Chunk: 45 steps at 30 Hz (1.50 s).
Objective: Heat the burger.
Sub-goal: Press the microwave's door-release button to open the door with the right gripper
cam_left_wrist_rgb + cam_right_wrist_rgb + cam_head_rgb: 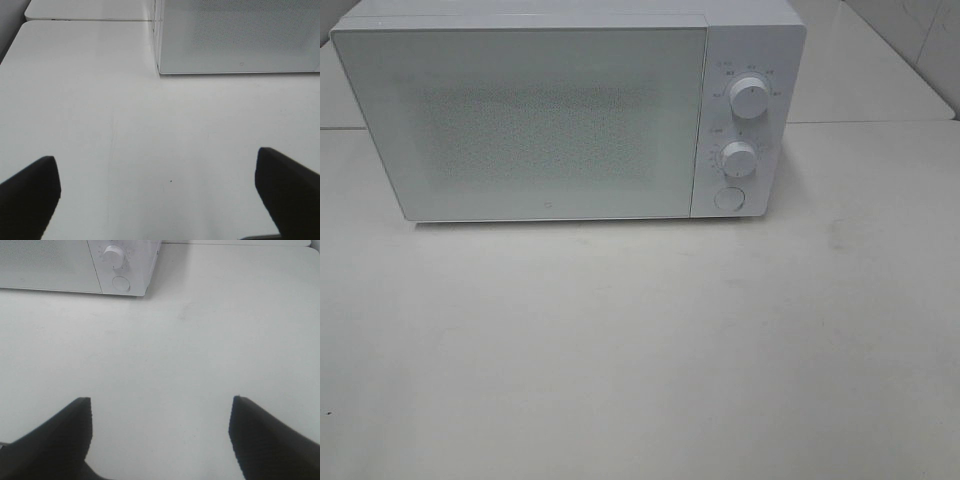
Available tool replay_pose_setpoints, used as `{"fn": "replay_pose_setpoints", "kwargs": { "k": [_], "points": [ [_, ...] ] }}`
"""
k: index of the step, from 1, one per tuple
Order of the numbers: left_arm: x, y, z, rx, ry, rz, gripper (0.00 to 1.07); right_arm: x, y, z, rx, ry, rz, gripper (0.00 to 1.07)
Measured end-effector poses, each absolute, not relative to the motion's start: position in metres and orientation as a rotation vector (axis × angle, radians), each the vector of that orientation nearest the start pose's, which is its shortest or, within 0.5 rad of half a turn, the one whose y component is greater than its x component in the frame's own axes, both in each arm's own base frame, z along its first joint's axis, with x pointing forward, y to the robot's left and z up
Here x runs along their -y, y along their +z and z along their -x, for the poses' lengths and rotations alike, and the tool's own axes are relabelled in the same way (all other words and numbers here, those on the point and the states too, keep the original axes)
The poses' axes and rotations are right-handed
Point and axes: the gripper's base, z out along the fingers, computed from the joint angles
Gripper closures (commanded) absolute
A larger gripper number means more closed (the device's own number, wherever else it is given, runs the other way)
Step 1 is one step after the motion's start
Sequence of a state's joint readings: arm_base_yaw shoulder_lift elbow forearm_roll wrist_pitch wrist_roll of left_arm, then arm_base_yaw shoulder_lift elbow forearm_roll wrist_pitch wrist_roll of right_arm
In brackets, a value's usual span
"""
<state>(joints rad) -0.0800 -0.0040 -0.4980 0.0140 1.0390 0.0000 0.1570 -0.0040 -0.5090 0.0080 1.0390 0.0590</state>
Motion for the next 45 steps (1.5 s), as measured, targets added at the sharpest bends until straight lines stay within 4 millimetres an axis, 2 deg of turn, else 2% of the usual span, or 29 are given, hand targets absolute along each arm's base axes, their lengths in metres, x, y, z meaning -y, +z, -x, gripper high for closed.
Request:
{"fn": "replay_pose_setpoints", "kwargs": {
  "k": [26, 31, 36, 45],
  "points": [
    [-0.001, 0.278, 0.004, -2.019, -0.034, -0.080, 0.09, 0.000, 0.282, 0.006, -2.010, 0.147, 0.100, 0.33],
    [-0.001, 0.278, 0.004, -2.019, -0.034, -0.080, 0.09, 0.000, 0.289, 0.007, -1.994, 0.148, 0.099, 0.33],
    [-0.001, 0.278, 0.004, -2.019, -0.034, -0.080, 0.09, -0.002, 0.302, -0.012, -1.988, 0.148, 0.098, 0.33],
    [-0.001, 0.278, 0.004, -2.019, -0.034, -0.080, 0.09, -0.008, 0.310, -0.045, -1.985, 0.149, 0.096, 0.33]
  ]
}}
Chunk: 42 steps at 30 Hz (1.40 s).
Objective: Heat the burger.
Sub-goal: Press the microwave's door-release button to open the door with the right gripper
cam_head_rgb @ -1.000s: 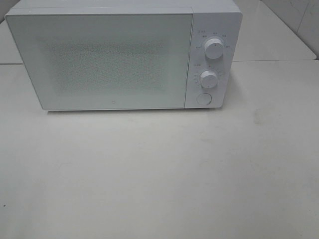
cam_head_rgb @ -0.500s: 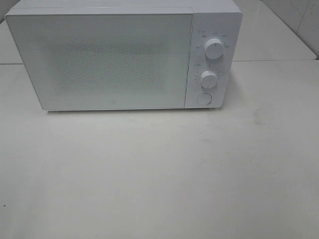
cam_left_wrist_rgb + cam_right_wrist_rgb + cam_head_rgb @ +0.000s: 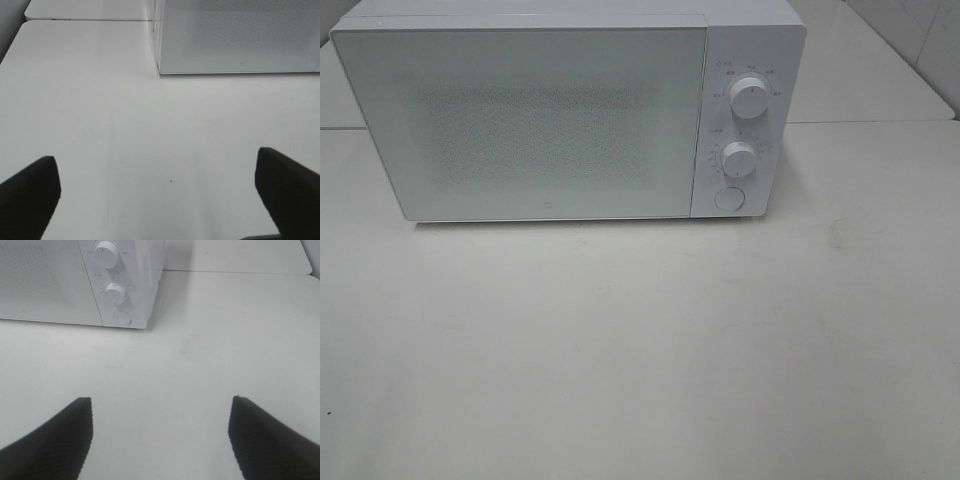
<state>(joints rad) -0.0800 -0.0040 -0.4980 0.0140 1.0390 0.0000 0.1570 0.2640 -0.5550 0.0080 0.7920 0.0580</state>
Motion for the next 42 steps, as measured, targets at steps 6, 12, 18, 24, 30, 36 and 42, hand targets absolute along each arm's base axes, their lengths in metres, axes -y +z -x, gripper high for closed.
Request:
{"fn": "replay_pose_setpoints", "kwargs": {
  "k": [6, 12, 18, 24, 30, 36, 42],
  "points": [
    [-0.001, 0.278, 0.004, -2.019, -0.034, -0.080, 0.09, -0.012, 0.313, -0.072, -1.992, 0.148, 0.096, 0.33],
    [-0.001, 0.278, 0.004, -2.019, -0.034, -0.080, 0.09, -0.016, 0.314, -0.100, -1.974, 0.149, 0.094, 0.33],
    [-0.001, 0.278, 0.004, -2.019, -0.034, -0.080, 0.09, -0.021, 0.307, -0.129, -2.003, 0.149, 0.089, 0.33],
    [-0.001, 0.278, 0.004, -2.019, -0.034, -0.080, 0.09, -0.025, 0.301, -0.154, -1.991, 0.172, 0.053, 0.33],
    [-0.001, 0.278, 0.004, -2.019, -0.034, -0.080, 0.09, -0.029, 0.293, -0.181, -1.963, 0.178, 0.045, 0.33],
    [-0.001, 0.278, 0.004, -2.019, -0.034, -0.080, 0.09, -0.032, 0.287, -0.199, -1.918, 0.181, 0.043, 0.33],
    [-0.001, 0.278, 0.004, -2.019, -0.034, -0.080, 0.09, -0.034, 0.277, -0.216, -1.904, 0.176, 0.051, 0.33]
  ]
}}
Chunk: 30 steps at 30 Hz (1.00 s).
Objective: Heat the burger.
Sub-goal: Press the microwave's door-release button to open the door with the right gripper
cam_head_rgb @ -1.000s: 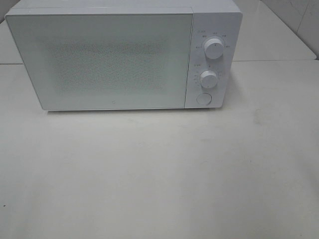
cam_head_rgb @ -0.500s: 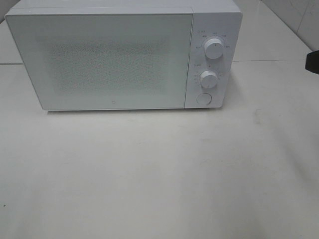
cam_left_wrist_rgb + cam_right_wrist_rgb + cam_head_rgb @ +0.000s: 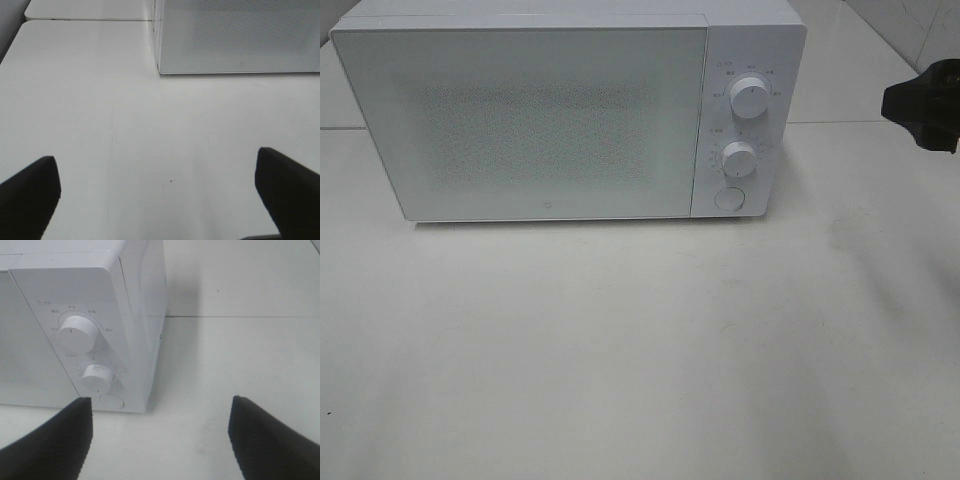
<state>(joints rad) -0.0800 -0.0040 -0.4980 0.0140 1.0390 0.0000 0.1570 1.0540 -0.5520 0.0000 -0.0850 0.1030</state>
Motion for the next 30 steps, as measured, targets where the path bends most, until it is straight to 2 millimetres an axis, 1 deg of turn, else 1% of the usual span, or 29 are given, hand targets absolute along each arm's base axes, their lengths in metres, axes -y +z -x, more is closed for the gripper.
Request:
{"fn": "replay_pose_setpoints", "kwargs": {
  "k": [1, 2, 3, 4, 6, 9, 11, 12, 13, 14, 15, 16, 17, 19, 20, 22, 23, 24, 26, 29, 30],
  "points": [
    [-0.001, 0.278, 0.004, -2.019, -0.034, -0.080, 0.09, -0.034, 0.277, -0.216, -1.904, 0.176, 0.051, 0.33],
    [-0.001, 0.278, 0.004, -2.019, -0.034, -0.080, 0.09, -0.035, 0.272, -0.220, -1.875, 0.174, 0.059, 0.33],
    [-0.001, 0.278, 0.004, -2.019, -0.034, -0.080, 0.09, -0.035, 0.263, -0.221, -1.847, 0.175, 0.062, 0.33],
    [-0.001, 0.278, 0.004, -2.019, -0.034, -0.080, 0.09, -0.035, 0.263, -0.221, -1.847, 0.175, 0.062, 0.33],
    [-0.001, 0.278, 0.004, -2.019, -0.034, -0.080, 0.09, -0.036, 0.248, -0.220, -1.830, 0.177, 0.067, 0.33],
    [-0.001, 0.278, 0.004, -2.019, -0.034, -0.080, 0.09, -0.037, 0.243, -0.220, -1.825, 0.177, 0.070, 0.33],
    [-0.001, 0.278, 0.004, -2.019, -0.034, -0.080, 0.09, -0.042, 0.231, -0.218, -1.810, 0.161, 0.102, 0.33],
    [-0.001, 0.278, 0.004, -2.019, -0.034, -0.080, 0.09, -0.042, 0.231, -0.218, -1.810, 0.161, 0.102, 0.33],
    [-0.001, 0.278, 0.004, -2.019, -0.034, -0.080, 0.09, -0.046, 0.222, -0.218, -1.800, 0.148, 0.120, 0.33],
    [-0.001, 0.278, 0.004, -2.019, -0.034, -0.080, 0.09, -0.049, 0.213, -0.218, -1.794, 0.133, 0.113, 0.33],
    [-0.001, 0.278, 0.004, -2.019, -0.034, -0.080, 0.09, -0.049, 0.213, -0.218, -1.794, 0.133, 0.113, 0.33],
    [-0.001, 0.278, 0.004, -2.019, -0.034, -0.080, 0.09, -0.052, 0.209, -0.217, -1.798, 0.132, 0.112, 0.33],
    [-0.001, 0.278, 0.004, -2.019, -0.034, -0.080, 0.09, -0.056, 0.200, -0.216, -1.815, 0.121, 0.093, 0.33],
    [-0.001, 0.278, 0.004, -2.019, -0.034, -0.080, 0.09, -0.058, 0.198, -0.216, -1.816, 0.109, 0.082, 0.33],
    [-0.001, 0.278, 0.004, -2.019, -0.034, -0.080, 0.09, -0.064, 0.193, -0.217, -1.817, 0.086, 0.091, 0.33],
    [-0.001, 0.278, 0.004, -2.019, -0.034, -0.080, 0.09, -0.067, 0.191, -0.217, -1.816, 0.076, 0.099, 0.33],
    [-0.001, 0.278, 0.004, -2.019, -0.034, -0.080, 0.09, -0.075, 0.187, -0.216, -1.814, 0.059, 0.115, 0.33],
    [-0.001, 0.278, 0.004, -2.019, -0.034, -0.080, 0.09, -0.075, 0.187, -0.216, -1.814, 0.059, 0.115, 0.33],
    [-0.001, 0.278, 0.004, -2.019, -0.034, -0.080, 0.09, -0.082, 0.180, -0.215, -1.820, 0.040, 0.088, 0.33],
    [-0.001, 0.278, 0.004, -2.019, -0.034, -0.080, 0.09, -0.084, 0.177, -0.214, -1.823, 0.032, 0.068, 0.33],
    [-0.001, 0.278, 0.004, -2.019, -0.034, -0.080, 0.09, -0.089, 0.173, -0.213, -1.825, 0.017, 0.052, 0.33]
  ]
}}
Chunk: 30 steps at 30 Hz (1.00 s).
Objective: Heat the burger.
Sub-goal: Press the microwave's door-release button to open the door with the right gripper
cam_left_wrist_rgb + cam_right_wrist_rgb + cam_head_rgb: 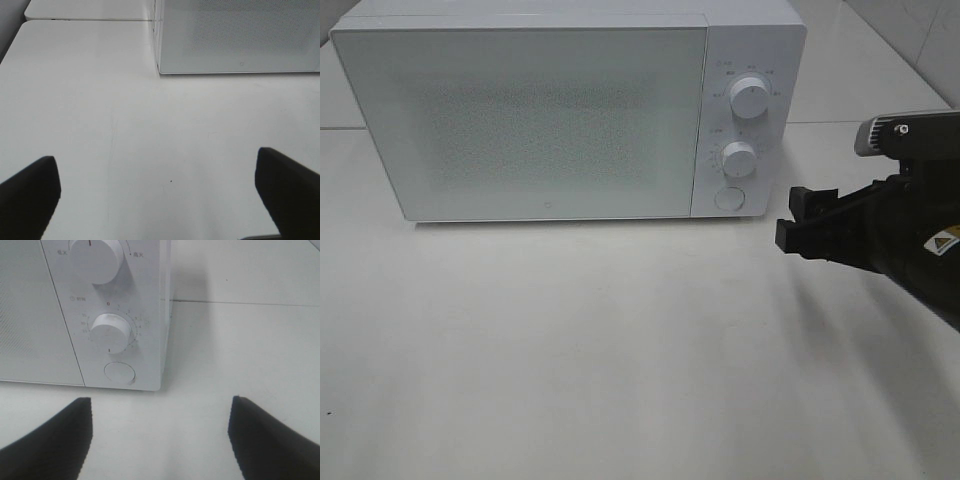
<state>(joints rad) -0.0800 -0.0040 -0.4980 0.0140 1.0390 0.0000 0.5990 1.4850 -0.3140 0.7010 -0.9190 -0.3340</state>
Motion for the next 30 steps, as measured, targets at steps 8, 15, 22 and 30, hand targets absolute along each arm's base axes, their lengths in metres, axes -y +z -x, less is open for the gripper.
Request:
{"fn": "replay_pose_setpoints", "kwargs": {
  "k": [8, 15, 22, 30],
  "points": [
    [-0.001, 0.278, 0.004, -2.019, -0.034, -0.080, 0.09, -0.108, 0.158, -0.203, -1.855, -0.002, 0.053, 0.33],
    [-0.001, 0.278, 0.004, -2.019, -0.034, -0.080, 0.09, -0.116, 0.154, -0.194, -1.863, -0.015, 0.016, 0.33],
    [-0.001, 0.278, 0.004, -2.019, -0.034, -0.080, 0.09, -0.118, 0.149, -0.193, -1.878, -0.021, 0.005, 0.33],
    [-0.001, 0.278, 0.004, -2.019, -0.034, -0.080, 0.09, -0.118, 0.148, -0.193, -1.864, 0.200, -0.299, 0.35]
  ]
}}
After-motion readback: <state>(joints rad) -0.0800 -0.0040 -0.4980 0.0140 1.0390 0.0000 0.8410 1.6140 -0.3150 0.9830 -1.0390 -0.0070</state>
